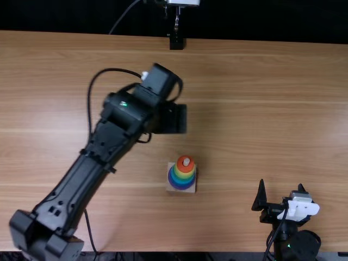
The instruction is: Build the Hanoi tower: stack the rings onto the peg from bottom to top in this color order: purple, dark blue, light blue, dark green, light green, yellow, orange.
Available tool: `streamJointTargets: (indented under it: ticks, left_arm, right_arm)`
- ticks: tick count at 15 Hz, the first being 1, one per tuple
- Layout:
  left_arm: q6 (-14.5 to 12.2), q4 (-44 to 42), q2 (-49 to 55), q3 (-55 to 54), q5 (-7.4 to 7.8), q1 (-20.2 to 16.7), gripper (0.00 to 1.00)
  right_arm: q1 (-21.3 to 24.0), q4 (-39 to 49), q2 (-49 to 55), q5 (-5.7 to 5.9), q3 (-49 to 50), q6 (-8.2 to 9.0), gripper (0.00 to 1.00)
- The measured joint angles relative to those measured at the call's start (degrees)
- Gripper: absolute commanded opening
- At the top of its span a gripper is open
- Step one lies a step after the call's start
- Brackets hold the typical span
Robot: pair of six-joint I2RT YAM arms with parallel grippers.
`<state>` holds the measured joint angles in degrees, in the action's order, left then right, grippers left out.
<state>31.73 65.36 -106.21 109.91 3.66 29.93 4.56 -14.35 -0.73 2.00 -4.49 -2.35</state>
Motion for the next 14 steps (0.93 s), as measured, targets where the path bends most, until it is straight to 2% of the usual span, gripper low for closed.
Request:
streamJointTargets:
  ticks: [2,3,5,9,11,14]
  left_arm:
    - [-1.44,-3.85,7.34,-3.69,-0.15,-7.30,1.00]
    - [-3.34,-5.60,10.71,-6.32,-0.33,-10.19,1.00]
    - [-9.22,-10.47,15.98,-12.85,-0.31,-14.75,1.00]
    - [-17.05,-16.94,22.95,-26.47,-0.22,-21.84,1.00]
    - [-20.74,-22.38,27.65,-31.71,-0.35,-24.20,1.00]
    - [-25.51,-28.46,36.37,-41.66,-0.46,-24.44,1.00]
  right_arm:
    - [0.00,0.00,0.00,0.00,0.00,0.00,1.00]
    - [0.00,0.02,0.00,-0.02,0.00,0.00,1.00]
    - [0.00,0.00,0.00,0.00,0.00,0.02,1.00]
    - [0.00,0.02,0.00,-0.02,0.00,0.02,1.00]
    - [0.00,0.00,0.00,-0.02,0.00,0.00,1.00]
    - [0.00,0.02,0.00,-0.02,0.00,0.00,1.00]
